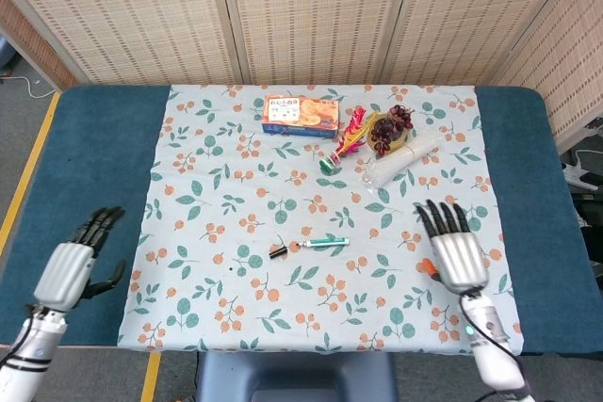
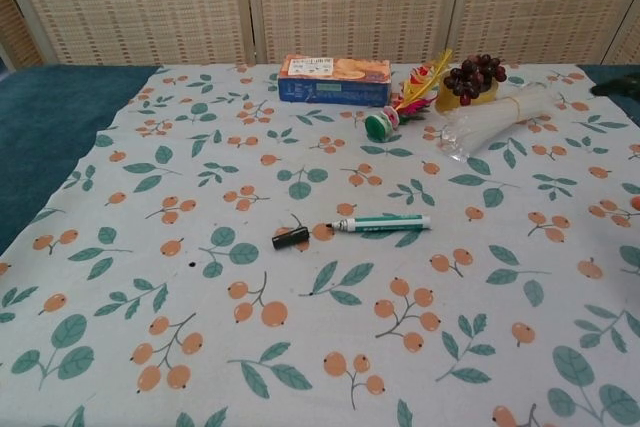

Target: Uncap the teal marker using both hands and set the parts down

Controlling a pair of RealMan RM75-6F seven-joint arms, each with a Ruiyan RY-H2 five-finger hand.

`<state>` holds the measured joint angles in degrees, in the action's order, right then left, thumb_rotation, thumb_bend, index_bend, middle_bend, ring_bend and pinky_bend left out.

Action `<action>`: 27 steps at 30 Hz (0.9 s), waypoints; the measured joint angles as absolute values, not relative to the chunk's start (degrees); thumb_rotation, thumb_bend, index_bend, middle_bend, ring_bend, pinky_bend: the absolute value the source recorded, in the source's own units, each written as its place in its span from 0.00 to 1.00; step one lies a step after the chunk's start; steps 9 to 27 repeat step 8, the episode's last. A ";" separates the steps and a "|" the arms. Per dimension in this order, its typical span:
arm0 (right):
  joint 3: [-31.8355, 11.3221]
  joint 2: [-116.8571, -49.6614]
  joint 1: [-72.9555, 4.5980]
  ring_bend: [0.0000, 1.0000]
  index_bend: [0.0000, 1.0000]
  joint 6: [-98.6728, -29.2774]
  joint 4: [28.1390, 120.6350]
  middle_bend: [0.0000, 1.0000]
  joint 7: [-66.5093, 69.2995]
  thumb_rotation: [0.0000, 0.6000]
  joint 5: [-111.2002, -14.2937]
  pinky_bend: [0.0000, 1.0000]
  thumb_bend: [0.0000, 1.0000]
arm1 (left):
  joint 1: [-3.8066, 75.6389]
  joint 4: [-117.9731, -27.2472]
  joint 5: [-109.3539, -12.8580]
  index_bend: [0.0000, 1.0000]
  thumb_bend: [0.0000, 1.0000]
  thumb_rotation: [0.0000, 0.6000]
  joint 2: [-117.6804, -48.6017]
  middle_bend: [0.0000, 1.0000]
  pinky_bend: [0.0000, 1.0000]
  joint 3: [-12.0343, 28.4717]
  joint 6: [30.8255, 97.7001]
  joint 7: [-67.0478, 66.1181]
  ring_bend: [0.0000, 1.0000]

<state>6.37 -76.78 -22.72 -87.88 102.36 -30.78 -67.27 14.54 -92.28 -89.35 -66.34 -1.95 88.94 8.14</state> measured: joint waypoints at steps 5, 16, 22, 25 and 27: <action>10.65 -73.55 -12.17 0.00 0.00 -95.49 94.50 0.00 -19.87 1.00 -73.85 0.00 0.16 | 8.22 -82.40 -93.30 0.00 0.41 1.00 -68.07 0.00 0.05 -3.62 97.19 5.82 0.00; 10.78 -71.50 -11.23 0.00 0.00 -95.50 94.71 0.00 -19.04 1.00 -75.59 0.00 0.16 | 6.28 -82.73 -94.22 0.00 0.41 1.00 -68.07 0.00 0.05 -4.69 96.84 4.10 0.00; 10.78 -71.50 -11.23 0.00 0.00 -95.50 94.71 0.00 -19.04 1.00 -75.59 0.00 0.16 | 6.28 -82.73 -94.22 0.00 0.41 1.00 -68.07 0.00 0.05 -4.69 96.84 4.10 0.00; 10.78 -71.50 -11.23 0.00 0.00 -95.50 94.71 0.00 -19.04 1.00 -75.59 0.00 0.16 | 6.28 -82.73 -94.22 0.00 0.41 1.00 -68.07 0.00 0.05 -4.69 96.84 4.10 0.00; 10.78 -71.50 -11.23 0.00 0.00 -95.50 94.71 0.00 -19.04 1.00 -75.59 0.00 0.16 | 6.28 -82.73 -94.22 0.00 0.41 1.00 -68.07 0.00 0.05 -4.69 96.84 4.10 0.00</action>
